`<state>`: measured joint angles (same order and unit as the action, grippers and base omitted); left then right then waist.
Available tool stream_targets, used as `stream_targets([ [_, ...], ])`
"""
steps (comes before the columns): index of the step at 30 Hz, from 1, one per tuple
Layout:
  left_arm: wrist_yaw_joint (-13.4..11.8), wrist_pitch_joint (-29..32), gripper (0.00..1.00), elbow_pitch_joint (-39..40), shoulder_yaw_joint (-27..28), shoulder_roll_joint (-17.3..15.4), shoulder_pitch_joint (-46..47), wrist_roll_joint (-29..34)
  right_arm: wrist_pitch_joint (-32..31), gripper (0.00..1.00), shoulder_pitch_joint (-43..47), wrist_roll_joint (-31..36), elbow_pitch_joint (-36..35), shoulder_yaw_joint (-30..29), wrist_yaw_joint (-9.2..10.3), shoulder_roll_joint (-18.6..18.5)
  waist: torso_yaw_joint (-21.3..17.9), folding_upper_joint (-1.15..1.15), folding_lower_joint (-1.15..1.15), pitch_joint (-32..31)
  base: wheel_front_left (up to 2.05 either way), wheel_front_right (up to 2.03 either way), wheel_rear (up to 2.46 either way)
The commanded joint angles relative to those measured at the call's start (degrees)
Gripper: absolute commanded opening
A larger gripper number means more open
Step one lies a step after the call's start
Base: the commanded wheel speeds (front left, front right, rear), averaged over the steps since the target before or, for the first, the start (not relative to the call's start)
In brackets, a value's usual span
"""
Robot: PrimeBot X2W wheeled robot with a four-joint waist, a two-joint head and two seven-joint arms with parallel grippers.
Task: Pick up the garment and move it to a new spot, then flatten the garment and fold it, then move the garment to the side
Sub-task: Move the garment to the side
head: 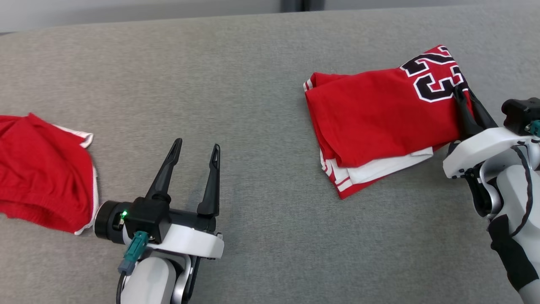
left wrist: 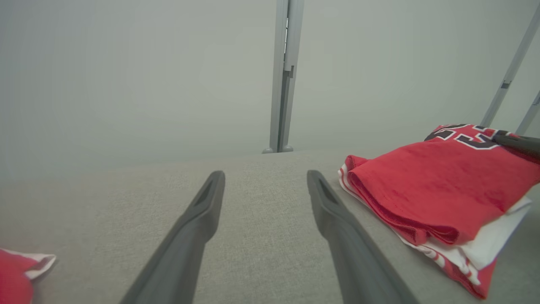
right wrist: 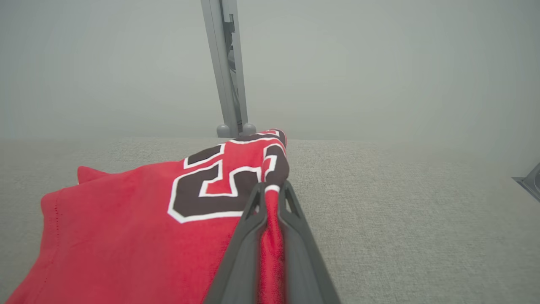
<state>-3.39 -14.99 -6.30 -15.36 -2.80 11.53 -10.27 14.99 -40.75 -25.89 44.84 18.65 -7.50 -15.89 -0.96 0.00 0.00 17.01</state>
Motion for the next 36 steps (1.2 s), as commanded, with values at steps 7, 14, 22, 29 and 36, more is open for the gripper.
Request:
stream_targets([
  [7, 1.91, -0.23, 1.0, -0.67, 1.35, -0.28, 3.47, 3.21, 0.3, 0.0, 0.34, 3.02, -2.19, -3.89, 0.0, 2.36, -8.86, 0.0, 0.0, 4.01, 0.0, 0.0, 0.0],
  [14, 3.42, -0.23, 1.0, -1.11, 2.05, -0.75, 4.72, 5.29, 0.3, 0.0, 0.52, 4.23, -3.08, -6.32, 0.0, 4.44, -15.37, 0.0, 0.0, 5.25, 0.0, 0.0, 0.0],
  [22, 4.58, -0.23, 1.0, -0.99, 2.34, -1.21, 5.97, 6.62, 0.3, 0.0, -0.38, 5.07, -3.59, -7.56, 0.0, 5.81, -20.05, 0.0, 0.0, 6.64, 0.0, 0.0, 0.0],
  [29, 5.75, -0.23, 1.0, 0.29, 1.55, -1.17, 7.51, 7.34, 0.31, 0.0, -4.32, 8.12, -2.71, -7.59, 0.0, 3.84, -20.6, 0.0, 0.0, 8.82, 0.0, 0.0, 0.0],
  [36, 6.68, -0.23, 1.0, 3.55, -0.03, -1.07, 9.93, 8.33, 0.31, 0.0, -8.66, 11.83, -2.95, -8.1, 0.0, -1.12, -18.91, 0.0, 0.0, 11.3, 0.0, 0.0, 0.0],
])
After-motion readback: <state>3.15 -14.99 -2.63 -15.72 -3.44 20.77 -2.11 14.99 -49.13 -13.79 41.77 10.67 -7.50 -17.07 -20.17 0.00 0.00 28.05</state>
